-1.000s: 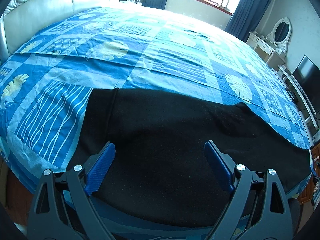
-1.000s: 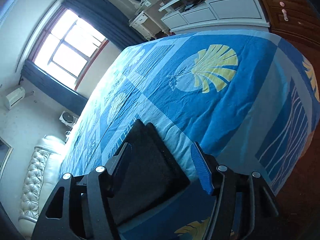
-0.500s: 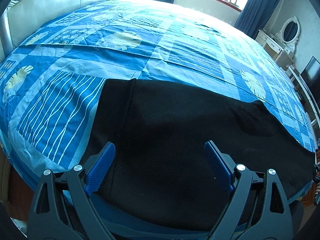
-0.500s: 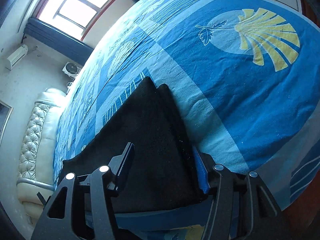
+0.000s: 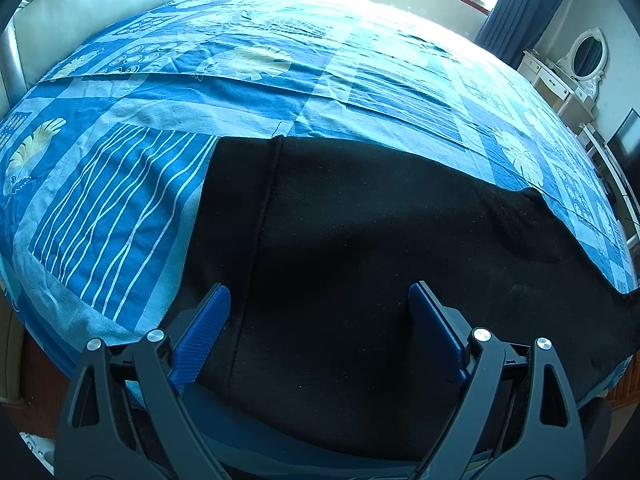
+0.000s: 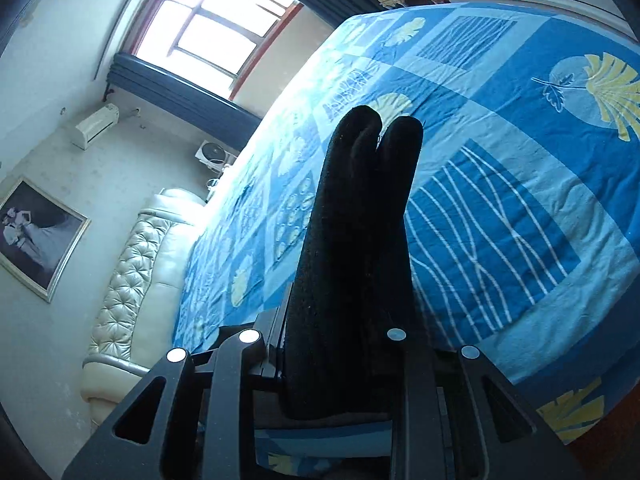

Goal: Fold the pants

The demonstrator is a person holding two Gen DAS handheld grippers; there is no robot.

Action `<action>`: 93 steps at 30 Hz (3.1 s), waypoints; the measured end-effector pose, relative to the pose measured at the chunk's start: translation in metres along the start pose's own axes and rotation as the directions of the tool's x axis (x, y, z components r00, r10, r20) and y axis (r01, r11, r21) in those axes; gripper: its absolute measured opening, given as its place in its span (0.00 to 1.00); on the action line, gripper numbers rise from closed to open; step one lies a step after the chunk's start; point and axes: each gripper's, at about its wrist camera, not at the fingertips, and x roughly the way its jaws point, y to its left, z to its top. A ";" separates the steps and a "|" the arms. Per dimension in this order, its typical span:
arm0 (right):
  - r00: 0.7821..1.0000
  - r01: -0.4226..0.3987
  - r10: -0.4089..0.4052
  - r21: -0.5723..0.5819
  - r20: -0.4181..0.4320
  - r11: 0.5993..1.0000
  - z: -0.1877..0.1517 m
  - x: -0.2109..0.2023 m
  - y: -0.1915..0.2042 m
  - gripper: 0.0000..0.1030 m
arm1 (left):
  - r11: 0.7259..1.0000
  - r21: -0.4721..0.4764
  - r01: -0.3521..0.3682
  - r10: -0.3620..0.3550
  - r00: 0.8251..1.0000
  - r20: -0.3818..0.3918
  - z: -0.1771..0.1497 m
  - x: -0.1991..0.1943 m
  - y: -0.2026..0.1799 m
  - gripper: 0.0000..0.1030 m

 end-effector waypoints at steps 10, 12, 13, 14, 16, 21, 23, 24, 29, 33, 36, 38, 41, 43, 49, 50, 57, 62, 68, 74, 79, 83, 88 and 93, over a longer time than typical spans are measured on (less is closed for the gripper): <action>0.987 -0.126 0.100 -0.223 -0.124 0.967 -0.031 0.086 0.148 0.25 | 0.998 0.069 0.007 -0.009 1.000 0.029 -0.008 -0.001 -0.004 0.91; 0.986 -0.091 0.049 -0.265 -0.160 0.960 -0.045 0.115 0.160 0.25 | 0.997 0.071 0.020 -0.022 0.999 0.031 -0.008 -0.001 -0.002 0.91; 0.983 -0.081 0.032 -0.272 -0.183 0.959 -0.053 0.127 0.162 0.25 | 0.997 0.073 0.024 -0.027 0.999 0.032 -0.009 -0.002 -0.002 0.91; 0.979 -0.068 0.009 -0.284 -0.202 0.956 -0.063 0.141 0.165 0.25 | 0.997 0.077 0.028 -0.031 0.999 0.034 -0.009 -0.002 -0.002 0.91; 0.969 -0.043 -0.035 -0.307 -0.243 0.951 -0.080 0.168 0.168 0.25 | 0.996 0.086 0.037 -0.041 0.998 0.039 -0.011 -0.002 -0.001 0.91; 0.936 0.012 -0.142 -0.372 -0.322 0.928 -0.124 0.221 0.172 0.25 | 0.995 0.090 0.053 -0.058 0.997 0.051 -0.014 -0.002 0.000 0.92; 0.922 0.048 -0.198 -0.408 -0.334 0.912 -0.141 0.235 0.173 0.25 | 0.994 0.090 0.060 -0.065 0.996 0.054 -0.015 -0.001 0.000 0.94; 0.915 0.066 -0.226 -0.429 -0.333 0.901 -0.148 0.240 0.173 0.25 | 0.994 0.091 0.063 -0.068 0.996 0.056 -0.015 -0.001 0.000 0.95; 0.890 0.118 -0.308 -0.484 -0.336 0.867 -0.175 0.258 0.173 0.25 | 0.993 0.093 0.065 -0.071 0.995 0.064 -0.015 0.000 -0.001 0.97; 0.878 0.136 -0.341 -0.509 -0.335 0.850 -0.188 0.266 0.174 0.25 | 0.994 0.089 0.067 -0.073 0.995 0.068 -0.015 0.001 -0.001 0.98; 0.873 0.153 -0.361 -0.518 -0.328 0.842 -0.193 0.269 0.174 0.25 | 0.994 0.086 0.069 -0.075 0.995 0.070 -0.015 0.001 0.000 0.98; 0.873 0.159 -0.362 -0.511 -0.326 0.845 -0.195 0.270 0.173 0.26 | 0.994 0.086 0.069 -0.075 0.995 0.070 -0.015 0.001 0.000 0.98; 0.875 0.154 -0.350 -0.495 -0.333 0.855 -0.198 0.273 0.172 0.29 | 0.994 0.087 0.068 -0.075 0.995 0.069 -0.015 0.001 0.000 0.98; 0.876 0.155 -0.347 -0.486 -0.335 0.860 -0.199 0.273 0.171 0.30 | 0.994 0.087 0.068 -0.074 0.995 0.070 -0.015 0.001 0.000 0.98; 0.885 0.145 -0.322 -0.456 -0.337 0.878 -0.207 0.276 0.174 0.36 | 0.994 0.087 0.068 -0.075 0.995 0.069 -0.015 0.001 0.000 0.98; 0.885 0.143 -0.320 -0.457 -0.337 0.878 -0.209 0.276 0.176 0.36 | 0.994 0.087 0.068 -0.074 0.995 0.069 -0.015 0.001 0.000 0.98; 0.884 0.121 -0.305 -0.458 -0.355 0.881 -0.217 0.279 0.185 0.36 | 0.994 0.087 0.069 -0.075 0.995 0.069 -0.015 0.001 0.000 0.98; 0.876 0.099 -0.304 -0.479 -0.374 0.872 -0.227 0.283 0.191 0.38 | 0.994 0.087 0.068 -0.074 0.995 0.069 -0.015 0.001 0.000 0.98; 0.880 0.083 -0.291 -0.482 -0.374 0.872 -0.230 0.281 0.195 0.42 | 0.994 0.088 0.067 -0.073 0.995 0.070 -0.015 0.001 0.000 0.98; 0.926 -0.052 -0.119 -0.433 -0.359 0.900 -0.199 0.244 0.211 0.45 | 0.993 0.092 0.076 -0.085 0.992 0.090 -0.015 -0.004 -0.001 0.98; 0.978 0.100 -0.162 -0.386 -0.132 0.917 -0.127 0.188 0.181 0.51 | 0.975 0.056 0.214 -0.220 0.963 0.158 -0.014 -0.024 0.007 0.98; 0.963 0.265 -0.268 -0.234 0.020 0.935 -0.079 0.151 0.111 0.52 | 0.948 0.070 0.309 -0.317 0.929 0.192 -0.015 -0.034 0.004 0.98; 0.967 0.252 -0.253 -0.018 -0.037 0.968 -0.066 0.151 0.022 0.52 | 0.938 0.113 0.328 -0.344 0.924 0.168 -0.018 -0.032 -0.008 0.98; 0.994 0.065 -0.053 0.121 -0.097 0.991 -0.070 0.172 -0.015 0.50 | 0.941 0.126 0.314 -0.330 0.934 0.136 -0.022 -0.026 -0.014 0.98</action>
